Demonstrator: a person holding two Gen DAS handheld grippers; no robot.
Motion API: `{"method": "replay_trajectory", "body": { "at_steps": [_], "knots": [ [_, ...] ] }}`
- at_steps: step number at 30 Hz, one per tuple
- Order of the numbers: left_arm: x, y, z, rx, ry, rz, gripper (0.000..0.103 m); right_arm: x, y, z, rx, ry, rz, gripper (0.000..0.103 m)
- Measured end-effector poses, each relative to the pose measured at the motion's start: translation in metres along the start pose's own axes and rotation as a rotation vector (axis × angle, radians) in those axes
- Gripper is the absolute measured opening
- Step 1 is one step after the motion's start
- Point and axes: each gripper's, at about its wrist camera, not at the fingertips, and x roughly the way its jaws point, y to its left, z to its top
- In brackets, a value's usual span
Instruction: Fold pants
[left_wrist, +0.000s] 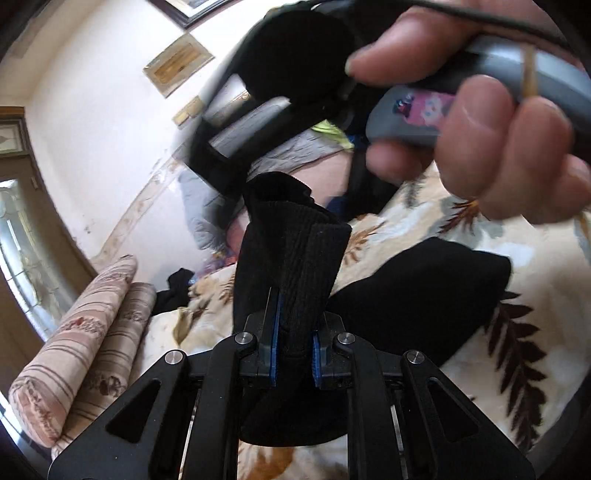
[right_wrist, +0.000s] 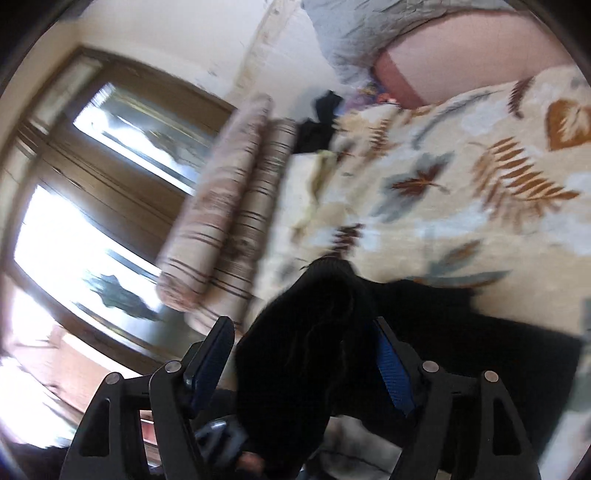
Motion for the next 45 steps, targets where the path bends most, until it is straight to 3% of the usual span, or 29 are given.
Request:
{"method": "replay_trajectory", "body": {
  "at_steps": [1, 2, 5, 12, 16, 25, 30, 33, 36, 40, 42, 45],
  "knots": [
    [0.000, 0.001, 0.002, -0.007, 0.004, -0.005, 0.012, -0.003, -0.004, 0.001, -0.002, 0.002, -0.030, 0.029],
    [0.000, 0.002, 0.004, -0.016, 0.004, -0.013, 0.012, -0.005, -0.009, 0.002, 0.017, 0.011, -0.053, 0.014],
    [-0.005, -0.001, 0.014, -0.036, -0.007, -0.043, 0.012, -0.017, -0.021, -0.003, 0.020, -0.001, -0.114, 0.013],
    [-0.014, -0.033, 0.045, -0.030, -0.036, -0.168, 0.012, -0.059, -0.070, -0.005, 0.095, 0.011, -0.063, 0.013],
    [-0.008, -0.057, 0.058, -0.021, -0.003, -0.225, 0.012, -0.082, -0.099, -0.015, 0.149, 0.011, -0.060, 0.013],
    [0.027, -0.089, 0.048, -0.021, 0.188, -0.335, 0.012, -0.057, -0.165, -0.027, 0.227, 0.094, -0.088, 0.013],
    [0.017, -0.094, 0.044, 0.006, 0.185, -0.332, 0.013, -0.050, -0.172, -0.026, 0.228, 0.104, -0.078, 0.013],
    [0.004, -0.086, 0.041, -0.043, 0.178, -0.399, 0.015, -0.058, -0.178, -0.027, 0.284, 0.070, -0.054, 0.015],
    [-0.013, -0.058, 0.042, -0.166, 0.147, -0.552, 0.016, -0.070, -0.174, -0.027, 0.285, 0.017, -0.079, 0.022],
    [-0.016, 0.004, 0.040, -0.430, 0.126, -0.617, 0.015, -0.112, -0.175, -0.035, 0.359, -0.153, -0.131, 0.027],
    [-0.002, 0.041, 0.026, -0.639, 0.175, -0.635, 0.015, -0.136, -0.160, -0.042, 0.332, -0.250, -0.255, 0.028],
    [0.033, 0.073, -0.011, -0.959, 0.321, -0.699, 0.015, -0.147, -0.089, -0.062, 0.037, -0.301, -0.467, 0.028]
  ]
}}
